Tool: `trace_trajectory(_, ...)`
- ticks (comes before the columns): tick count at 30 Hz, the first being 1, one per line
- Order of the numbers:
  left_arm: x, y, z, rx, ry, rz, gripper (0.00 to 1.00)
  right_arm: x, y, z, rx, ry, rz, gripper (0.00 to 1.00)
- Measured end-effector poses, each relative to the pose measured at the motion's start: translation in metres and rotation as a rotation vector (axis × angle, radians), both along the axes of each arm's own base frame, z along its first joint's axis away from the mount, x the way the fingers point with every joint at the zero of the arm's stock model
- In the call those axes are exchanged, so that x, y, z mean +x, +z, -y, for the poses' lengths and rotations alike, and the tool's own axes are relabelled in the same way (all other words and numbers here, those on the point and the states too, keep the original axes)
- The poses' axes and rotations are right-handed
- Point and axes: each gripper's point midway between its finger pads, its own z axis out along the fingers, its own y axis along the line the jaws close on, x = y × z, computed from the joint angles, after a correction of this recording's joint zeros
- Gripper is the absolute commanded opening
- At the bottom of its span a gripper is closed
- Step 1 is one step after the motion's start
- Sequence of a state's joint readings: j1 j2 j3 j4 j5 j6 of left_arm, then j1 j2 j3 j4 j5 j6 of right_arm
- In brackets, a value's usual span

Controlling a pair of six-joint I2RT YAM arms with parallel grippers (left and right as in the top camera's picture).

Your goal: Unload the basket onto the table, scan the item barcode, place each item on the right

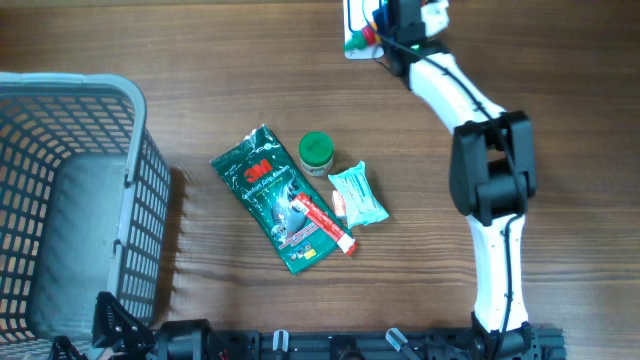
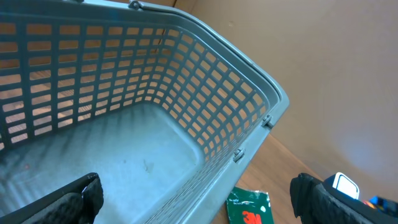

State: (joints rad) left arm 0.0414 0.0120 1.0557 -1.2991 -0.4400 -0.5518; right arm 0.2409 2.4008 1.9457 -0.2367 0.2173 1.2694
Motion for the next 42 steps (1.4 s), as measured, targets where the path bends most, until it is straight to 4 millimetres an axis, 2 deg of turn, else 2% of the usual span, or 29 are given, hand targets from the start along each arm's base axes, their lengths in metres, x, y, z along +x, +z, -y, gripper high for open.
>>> trace_trajectory(1, 0.0, 0.0, 0.0, 0.0, 0.0, 0.0, 1.0, -0.006, 0.001, 0.018, -0.017, -0.016, -0.04, 0.31)
trace_trajectory(2, 0.0, 0.0, 0.0, 0.0, 0.0, 0.0, 1.0, -0.012, 0.011, 0.048, -0.034, -0.046, -0.072, 0.31)
trace_trajectory(3, 0.0, 0.0, 0.0, 0.0, 0.0, 0.0, 1.0, -0.015, 0.02, 0.067, -0.04, -0.069, -0.083, 0.31)
trace_trajectory(5, 0.0, 0.0, 0.0, 0.0, 0.0, 0.0, 1.0, -0.028, 0.049, 0.125, -0.057, -0.144, -0.101, 0.31)
trace_trajectory(7, 0.0, 0.0, 0.0, 0.0, 0.0, 0.0, 1.0, -0.051, 0.076, 0.19, -0.069, -0.242, -0.129, 0.31)
trace_trajectory(9, 0.0, 0.0, 0.0, 0.0, 0.0, 0.0, 1.0, -0.076, 0.089, 0.253, -0.08, -0.353, -0.16, 0.31)
trace_trajectory(12, 0.0, 0.0, 0.0, 0.0, 0.0, 0.0, 1.0, -0.13, 0.068, 0.333, -0.076, -0.51, -0.312, 0.32)
trace_trajectory(14, 0.0, 0.0, 0.0, 0.0, 0.0, 0.0, 1.0, -0.161, 0.055, 0.371, -0.071, -0.596, -0.379, 0.32)
trace_trajectory(17, 0.0, 0.0, 0.0, 0.0, 0.0, 0.0, 1.0, -0.208, 0.039, 0.423, -0.083, -0.724, -0.456, 0.33)
trace_trajectory(18, 0.0, 0.0, 0.0, 0.0, 0.0, 0.0, 1.0, -0.219, 0.035, 0.433, -0.088, -0.754, -0.473, 0.34)
trace_trajectory(21, 0.0, 0.0, 0.0, 0.0, 0.0, 0.0, 1.0, -0.272, 0.006, 0.471, -0.096, -0.876, -0.559, 0.38)
trace_trajectory(23, 0.0, 0.0, 0.0, 0.0, 0.0, 0.0, 1.0, -0.295, -0.008, 0.483, -0.08, -0.915, -0.595, 0.41)
trace_trajectory(26, 0.0, 0.0, 0.0, 0.0, 0.0, 0.0, 1.0, -0.321, -0.015, 0.499, -0.064, -0.963, -0.622, 0.47)
trace_trajectory(28, 0.0, 0.0, 0.0, 0.0, 0.0, 0.0, 1.0, -0.333, -0.014, 0.512, -0.064, -0.987, -0.62, 0.71)
trace_trajectory(30, 0.0, 0.0, 0.0, 0.0, 0.0, 0.0, 1.0, -0.348, -0.013, 0.524, -0.071, -0.99, -0.635, 1.0)
trace_trajectory(33, 0.0, 0.0, 0.0, 0.0, 0.0, 0.0, 1.0, -0.351, -0.015, 0.529, -0.074, -0.896, -0.652, 1.0)
trace_trajectory(36, 0.0, 0.0, 0.0, 0.0, 0.0, 0.0, 1.0, -0.336, -0.013, 0.513, -0.02, -0.745, -0.647, 1.0)
trace_trajectory(40, 0.0, 0.0, 0.0, 0.0, 0.0, 0.0, 1.0, -0.314, 0.023, 0.483, 0.046, -0.603, -0.559, 1.0)
trace_trajectory(42, 0.0, 0.0, 0.0, 0.0, 0.0, 0.0, 1.0, -0.304, 0.086, 0.451, 0.055, -0.523, -0.436, 1.0)
